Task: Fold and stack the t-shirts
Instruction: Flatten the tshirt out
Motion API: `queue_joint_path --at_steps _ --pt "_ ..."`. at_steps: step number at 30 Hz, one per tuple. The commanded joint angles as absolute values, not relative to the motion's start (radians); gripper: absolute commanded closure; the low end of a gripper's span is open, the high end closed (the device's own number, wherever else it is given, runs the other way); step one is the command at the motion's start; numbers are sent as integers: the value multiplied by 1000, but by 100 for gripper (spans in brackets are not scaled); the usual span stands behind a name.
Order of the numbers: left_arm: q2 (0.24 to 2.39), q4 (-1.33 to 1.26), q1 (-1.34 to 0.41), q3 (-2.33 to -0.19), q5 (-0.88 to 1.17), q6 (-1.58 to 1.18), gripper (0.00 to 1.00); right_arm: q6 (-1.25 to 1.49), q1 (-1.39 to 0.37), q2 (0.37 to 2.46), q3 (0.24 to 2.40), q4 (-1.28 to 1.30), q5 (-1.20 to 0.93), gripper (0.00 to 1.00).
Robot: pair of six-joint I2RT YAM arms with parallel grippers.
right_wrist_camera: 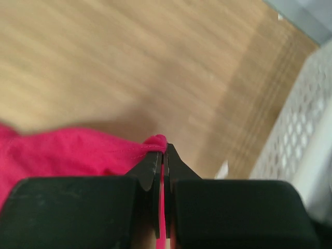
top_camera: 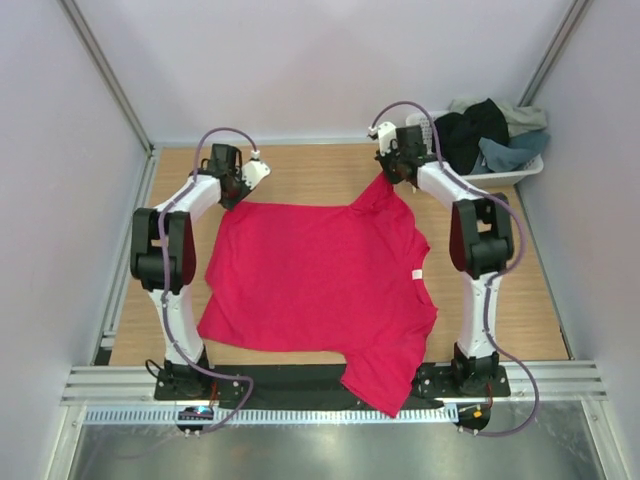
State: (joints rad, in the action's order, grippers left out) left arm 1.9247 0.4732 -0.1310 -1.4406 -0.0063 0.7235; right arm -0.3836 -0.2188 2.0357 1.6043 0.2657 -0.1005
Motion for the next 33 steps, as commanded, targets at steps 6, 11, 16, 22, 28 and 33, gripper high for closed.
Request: queue_joint_path --at_steps 6,11,16,22,28,33 --pt "2267 439 -104 -1840 32 658 100 -380 -181 2544 2343 284 -45 99" --pt "2404 483 -86 -2037 15 637 100 -433 -178 2663 2442 169 -5 99" --pt "2537 518 -71 -2259 -24 614 100 -442 -184 2724 2477 91 41 99" --pt "2592 506 -67 -2330 -35 600 100 -445 -192 2741 2500 28 49 99" --pt "2514 493 -66 -2260 -38 578 100 -440 -198 2669 2474 5 48 99" --pt "2404 453 -64 -2148 -32 549 100 -434 -202 2521 2344 8 43 99"
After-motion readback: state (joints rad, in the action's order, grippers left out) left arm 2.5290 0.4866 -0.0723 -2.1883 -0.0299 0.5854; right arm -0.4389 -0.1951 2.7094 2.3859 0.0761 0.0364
